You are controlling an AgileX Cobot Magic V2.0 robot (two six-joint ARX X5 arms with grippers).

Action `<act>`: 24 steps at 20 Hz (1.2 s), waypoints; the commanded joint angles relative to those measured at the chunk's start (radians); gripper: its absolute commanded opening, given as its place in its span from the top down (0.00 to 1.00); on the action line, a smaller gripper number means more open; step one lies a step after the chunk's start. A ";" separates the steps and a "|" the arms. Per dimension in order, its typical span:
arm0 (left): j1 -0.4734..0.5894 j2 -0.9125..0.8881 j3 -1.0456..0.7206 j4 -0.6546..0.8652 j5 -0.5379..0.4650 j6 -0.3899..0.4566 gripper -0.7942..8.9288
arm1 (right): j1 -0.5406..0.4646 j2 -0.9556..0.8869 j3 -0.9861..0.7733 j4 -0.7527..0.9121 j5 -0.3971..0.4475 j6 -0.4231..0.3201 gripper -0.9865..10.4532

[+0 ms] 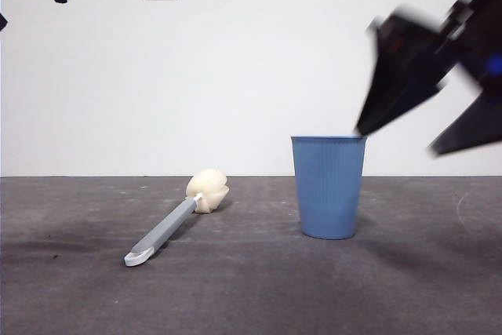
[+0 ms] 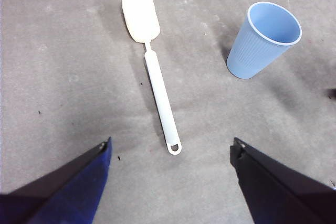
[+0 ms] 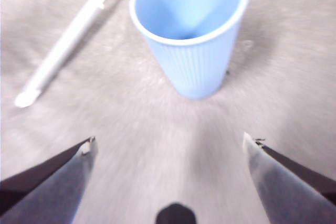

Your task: Pick up the cup brush,pick up the cup,insert the brush into the cup,clean the cup,put the cup brush back,put the cup back to the fixed position on the table

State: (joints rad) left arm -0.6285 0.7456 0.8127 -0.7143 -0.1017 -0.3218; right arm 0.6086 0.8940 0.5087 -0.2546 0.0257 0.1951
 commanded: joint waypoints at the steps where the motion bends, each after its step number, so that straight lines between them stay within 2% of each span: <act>1: 0.002 -0.003 0.000 0.001 0.001 0.012 0.53 | 0.002 -0.168 0.065 -0.180 -0.001 0.018 0.50; 4: 0.002 -0.003 0.000 0.000 0.013 0.012 0.53 | 0.002 -0.258 0.212 -0.459 -0.005 0.014 0.51; 7: 0.002 -0.003 0.000 -0.006 0.059 0.014 0.53 | 0.002 -0.246 0.369 -0.681 -0.104 -0.030 0.59; 9: 0.002 -0.003 0.000 -0.006 0.092 0.019 0.54 | 0.002 -0.235 0.435 -0.748 -0.163 -0.045 0.59; 10: 0.002 -0.003 0.000 -0.008 0.113 0.020 0.54 | 0.002 -0.232 0.451 -0.759 -0.173 -0.047 0.59; 11: 0.002 -0.003 0.000 -0.010 0.135 0.020 0.54 | 0.002 -0.232 0.460 -0.761 -0.184 -0.047 0.64; 12: 0.002 -0.003 0.000 -0.013 0.146 0.020 0.56 | 0.002 -0.232 0.462 -0.761 -0.185 -0.047 0.74; 13: 0.002 -0.003 0.000 -0.017 0.165 0.020 0.66 | 0.002 -0.232 0.462 -0.768 -0.184 -0.055 0.85; 15: 0.002 -0.003 0.000 -0.023 0.167 0.020 0.92 | 0.002 -0.225 0.462 -0.786 -0.184 -0.065 0.92; 24: 0.002 -0.003 0.000 -0.024 0.182 0.038 0.92 | 0.002 -0.220 0.462 -0.802 -0.177 -0.063 0.91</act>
State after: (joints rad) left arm -0.6285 0.7456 0.8127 -0.7399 0.0780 -0.2993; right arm 0.6086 0.6758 0.9726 -1.0588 -0.1543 0.1379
